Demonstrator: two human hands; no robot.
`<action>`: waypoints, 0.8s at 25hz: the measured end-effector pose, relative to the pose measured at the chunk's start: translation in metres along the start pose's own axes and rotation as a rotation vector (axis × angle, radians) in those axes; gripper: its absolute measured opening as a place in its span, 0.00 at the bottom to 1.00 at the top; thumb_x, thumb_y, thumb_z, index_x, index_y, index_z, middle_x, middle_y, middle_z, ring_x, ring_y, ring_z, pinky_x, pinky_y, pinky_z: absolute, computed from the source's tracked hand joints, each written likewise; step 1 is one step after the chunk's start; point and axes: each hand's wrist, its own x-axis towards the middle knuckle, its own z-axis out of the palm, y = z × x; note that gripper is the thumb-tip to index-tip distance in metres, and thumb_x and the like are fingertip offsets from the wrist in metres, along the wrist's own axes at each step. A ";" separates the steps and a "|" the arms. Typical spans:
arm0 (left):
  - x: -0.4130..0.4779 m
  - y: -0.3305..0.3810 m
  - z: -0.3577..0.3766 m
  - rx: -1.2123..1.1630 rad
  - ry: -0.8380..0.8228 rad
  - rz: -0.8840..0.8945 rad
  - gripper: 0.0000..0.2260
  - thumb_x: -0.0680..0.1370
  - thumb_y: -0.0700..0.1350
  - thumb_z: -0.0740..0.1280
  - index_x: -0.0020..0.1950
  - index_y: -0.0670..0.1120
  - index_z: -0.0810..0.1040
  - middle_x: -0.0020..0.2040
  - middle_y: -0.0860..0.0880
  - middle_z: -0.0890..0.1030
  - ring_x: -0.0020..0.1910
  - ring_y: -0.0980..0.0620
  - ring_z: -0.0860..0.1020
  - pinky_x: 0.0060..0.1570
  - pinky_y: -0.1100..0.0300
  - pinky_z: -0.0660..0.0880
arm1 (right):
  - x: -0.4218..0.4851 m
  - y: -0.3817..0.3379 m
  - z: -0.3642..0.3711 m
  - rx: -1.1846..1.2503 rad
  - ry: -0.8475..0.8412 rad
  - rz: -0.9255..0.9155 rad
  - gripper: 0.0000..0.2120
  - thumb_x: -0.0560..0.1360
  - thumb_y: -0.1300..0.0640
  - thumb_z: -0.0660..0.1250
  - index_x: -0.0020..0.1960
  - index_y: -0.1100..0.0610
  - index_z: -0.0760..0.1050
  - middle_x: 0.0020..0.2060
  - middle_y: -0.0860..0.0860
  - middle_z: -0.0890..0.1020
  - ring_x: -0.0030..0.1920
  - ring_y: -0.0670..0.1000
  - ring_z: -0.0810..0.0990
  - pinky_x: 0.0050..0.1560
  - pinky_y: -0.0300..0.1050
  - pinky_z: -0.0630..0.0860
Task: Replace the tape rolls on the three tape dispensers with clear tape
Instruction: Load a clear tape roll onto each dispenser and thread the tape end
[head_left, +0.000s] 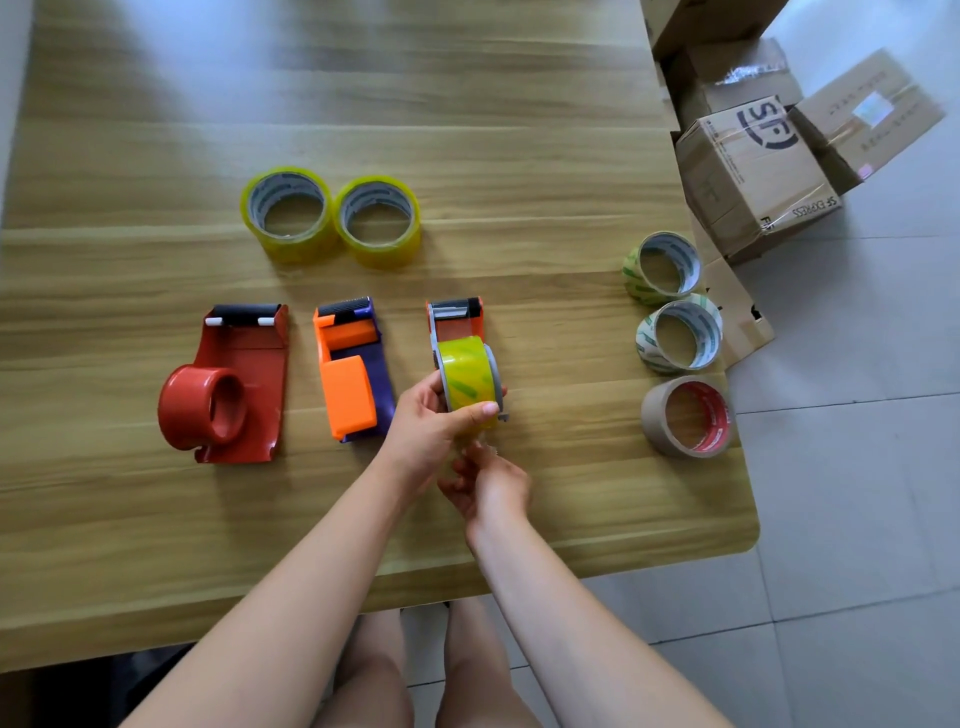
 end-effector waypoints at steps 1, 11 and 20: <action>0.000 -0.002 0.000 0.014 0.008 0.007 0.17 0.64 0.36 0.72 0.53 0.43 0.79 0.42 0.49 0.86 0.43 0.52 0.82 0.40 0.62 0.79 | 0.002 0.001 0.000 -0.025 0.005 -0.006 0.08 0.77 0.63 0.63 0.40 0.61 0.77 0.28 0.54 0.75 0.20 0.48 0.70 0.23 0.37 0.73; -0.006 -0.001 -0.001 0.131 0.017 0.006 0.14 0.68 0.30 0.72 0.52 0.41 0.78 0.44 0.44 0.83 0.43 0.51 0.80 0.39 0.61 0.77 | 0.016 0.001 -0.013 -0.337 0.053 -0.075 0.14 0.75 0.55 0.67 0.34 0.61 0.74 0.24 0.54 0.75 0.16 0.51 0.66 0.21 0.38 0.69; -0.012 0.025 -0.011 0.372 0.080 -0.035 0.26 0.64 0.38 0.78 0.59 0.43 0.72 0.51 0.48 0.81 0.50 0.55 0.80 0.43 0.72 0.77 | 0.016 0.005 -0.041 -0.640 0.176 -0.219 0.14 0.67 0.58 0.75 0.31 0.58 0.70 0.29 0.53 0.76 0.29 0.54 0.73 0.28 0.46 0.74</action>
